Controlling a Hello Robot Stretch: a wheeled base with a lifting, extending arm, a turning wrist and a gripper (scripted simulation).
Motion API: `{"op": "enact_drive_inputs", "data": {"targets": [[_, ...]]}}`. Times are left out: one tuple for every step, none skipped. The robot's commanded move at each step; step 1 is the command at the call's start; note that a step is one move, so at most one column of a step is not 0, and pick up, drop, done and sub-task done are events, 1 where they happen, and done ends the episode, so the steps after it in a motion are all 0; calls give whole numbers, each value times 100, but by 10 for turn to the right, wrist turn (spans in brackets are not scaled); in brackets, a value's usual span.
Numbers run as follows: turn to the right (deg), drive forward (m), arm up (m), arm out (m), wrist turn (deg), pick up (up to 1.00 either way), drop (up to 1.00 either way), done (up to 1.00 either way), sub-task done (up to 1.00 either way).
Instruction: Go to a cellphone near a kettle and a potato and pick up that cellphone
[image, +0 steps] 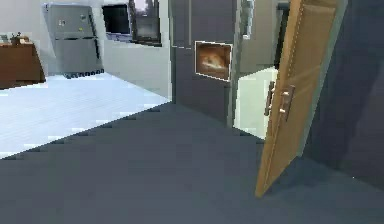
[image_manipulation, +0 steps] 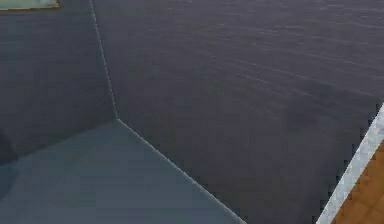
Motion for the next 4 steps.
{"op": "enact_drive_inputs", "data": {"targets": [[-450, 0, 0, 0, 0, 0, 0, 0, 0], [-330, 0, 0, 0, 0, 0, 0, 0, 0], [0, 100, 0, 0, 0, 0, 0, 0, 0], [0, 100, 0, 0, 0, 0, 0, 0, 0]]}}
